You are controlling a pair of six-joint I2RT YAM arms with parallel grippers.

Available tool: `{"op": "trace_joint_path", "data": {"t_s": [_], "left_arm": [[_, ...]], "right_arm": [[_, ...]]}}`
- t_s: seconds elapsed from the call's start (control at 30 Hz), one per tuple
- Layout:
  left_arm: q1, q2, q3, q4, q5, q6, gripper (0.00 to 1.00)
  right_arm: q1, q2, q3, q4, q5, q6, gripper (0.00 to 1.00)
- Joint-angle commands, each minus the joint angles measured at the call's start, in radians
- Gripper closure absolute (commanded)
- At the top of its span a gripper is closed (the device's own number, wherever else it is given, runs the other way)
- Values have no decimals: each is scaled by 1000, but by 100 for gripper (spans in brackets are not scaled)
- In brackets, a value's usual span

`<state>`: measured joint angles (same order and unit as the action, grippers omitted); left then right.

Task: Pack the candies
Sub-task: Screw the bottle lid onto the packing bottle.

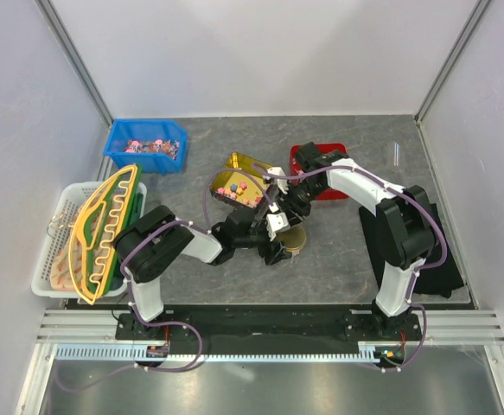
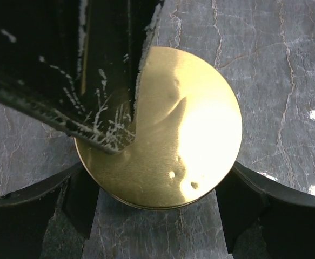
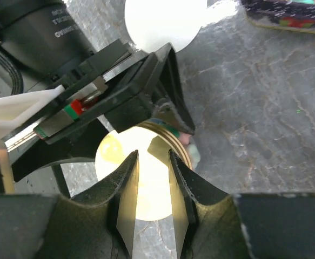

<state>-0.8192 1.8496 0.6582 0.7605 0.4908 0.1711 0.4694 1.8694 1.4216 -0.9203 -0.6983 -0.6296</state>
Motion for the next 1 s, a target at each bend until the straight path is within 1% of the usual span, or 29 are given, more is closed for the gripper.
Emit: {"op": "trace_joint_path", "data": {"t_s": [0.0,0.23,0.4,0.67,0.73,0.8,0.87,0.97], "left_arm": [[0,34,4,-84,-40,27,43],[-1,34,4,-84,-37,25,43],[0,34,4,-84,-37,25,43],[-1,34,6,-89,-41,27,43],[-1,36,7,-87,-40,27,43],[-1,37,8,-89,-41,27,43],[-1,36,8,-90,-41,25,43],[-1,37,11,-92,-43,25,43]], "right_arm": [[-41,-19,-15,50,-49,-24,65],[-112,-18,-18,40,-81,-47,65],[-114,39,17,-32,-131,-84,65],[-110,79,19,-55,-147,-105,68],[-110,80,16,-55,-145,-99,72],[-110,80,10,-57,-145,-94,73],[-110,70,0,-55,-135,-90,78],[-112,57,-15,-58,-116,-81,81]]}}
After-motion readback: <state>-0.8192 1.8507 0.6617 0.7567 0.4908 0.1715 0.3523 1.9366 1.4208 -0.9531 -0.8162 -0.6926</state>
